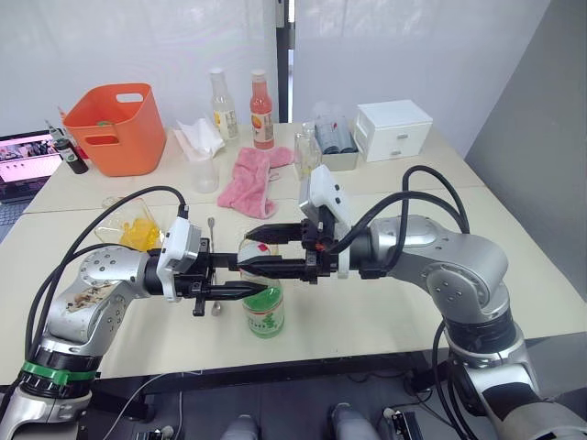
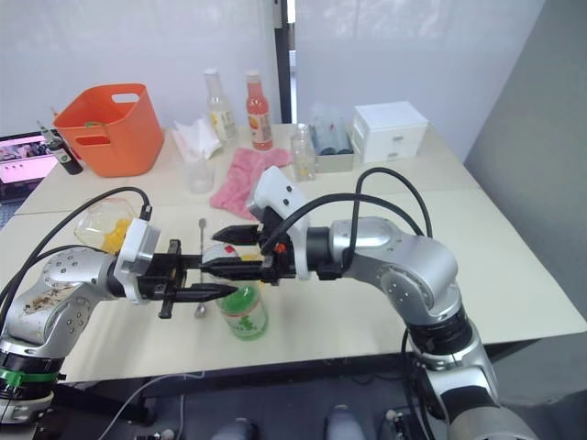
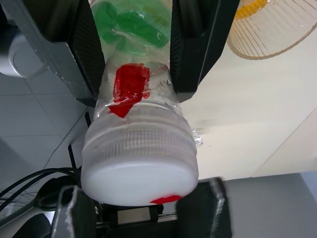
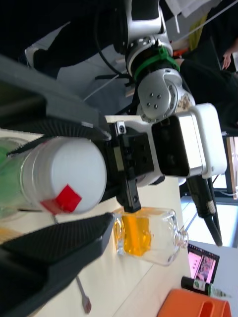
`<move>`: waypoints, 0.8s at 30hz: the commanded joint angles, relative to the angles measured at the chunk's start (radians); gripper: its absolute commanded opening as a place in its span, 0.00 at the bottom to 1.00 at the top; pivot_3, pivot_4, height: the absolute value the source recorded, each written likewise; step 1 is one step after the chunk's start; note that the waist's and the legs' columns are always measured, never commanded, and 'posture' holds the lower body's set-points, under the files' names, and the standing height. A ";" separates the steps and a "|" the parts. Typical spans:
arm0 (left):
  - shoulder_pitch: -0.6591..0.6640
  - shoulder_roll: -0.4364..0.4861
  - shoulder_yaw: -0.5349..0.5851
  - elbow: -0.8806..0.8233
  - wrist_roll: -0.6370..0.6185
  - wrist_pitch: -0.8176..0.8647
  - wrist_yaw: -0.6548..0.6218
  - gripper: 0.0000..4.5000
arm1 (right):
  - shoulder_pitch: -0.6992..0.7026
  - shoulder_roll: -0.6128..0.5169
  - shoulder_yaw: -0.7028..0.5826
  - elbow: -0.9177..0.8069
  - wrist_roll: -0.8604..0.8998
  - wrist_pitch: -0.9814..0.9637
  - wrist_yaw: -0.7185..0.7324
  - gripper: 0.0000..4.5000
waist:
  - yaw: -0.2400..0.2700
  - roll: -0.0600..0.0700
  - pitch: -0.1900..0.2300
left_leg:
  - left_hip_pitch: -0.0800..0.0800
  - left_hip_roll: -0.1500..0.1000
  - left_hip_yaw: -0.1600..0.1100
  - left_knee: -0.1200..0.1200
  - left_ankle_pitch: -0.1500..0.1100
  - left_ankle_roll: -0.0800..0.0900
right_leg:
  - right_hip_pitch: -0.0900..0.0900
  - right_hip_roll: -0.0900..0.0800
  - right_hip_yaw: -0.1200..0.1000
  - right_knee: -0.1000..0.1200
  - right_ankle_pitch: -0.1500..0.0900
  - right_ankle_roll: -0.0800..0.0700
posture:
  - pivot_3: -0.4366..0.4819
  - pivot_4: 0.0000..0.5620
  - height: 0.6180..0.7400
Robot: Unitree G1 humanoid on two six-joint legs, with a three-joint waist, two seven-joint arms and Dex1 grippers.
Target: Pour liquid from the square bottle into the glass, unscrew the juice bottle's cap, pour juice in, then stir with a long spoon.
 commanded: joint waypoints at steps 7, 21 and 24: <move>0.021 0.008 -0.025 -0.024 0.037 0.022 0.018 0.31 | -0.013 -0.001 0.005 0.000 0.003 -0.008 0.022 0.01 | 0.001 0.000 0.000 | 0.001 0.000 0.000 0.000 0.000 0.000 | 0.001 0.000 0.000 0.000 0.000 0.000 | 0.48 0.27 0.99; 0.031 0.012 -0.016 -0.020 0.041 0.019 0.014 0.31 | -0.025 -0.036 0.001 -0.019 -0.001 -0.016 0.064 0.48 | 0.002 0.000 0.000 | 0.000 0.000 0.000 0.000 0.000 0.000 | 0.000 0.000 0.000 0.000 0.000 0.000 | 0.48 0.27 0.99; 0.033 0.010 -0.016 -0.012 0.044 0.012 0.010 0.31 | -0.021 -0.043 0.007 -0.020 -0.012 -0.016 0.059 0.48 | 0.002 0.000 0.000 | 0.000 0.000 0.000 0.000 0.000 0.000 | 0.000 0.000 0.000 0.000 0.000 0.000 | 0.48 0.27 0.99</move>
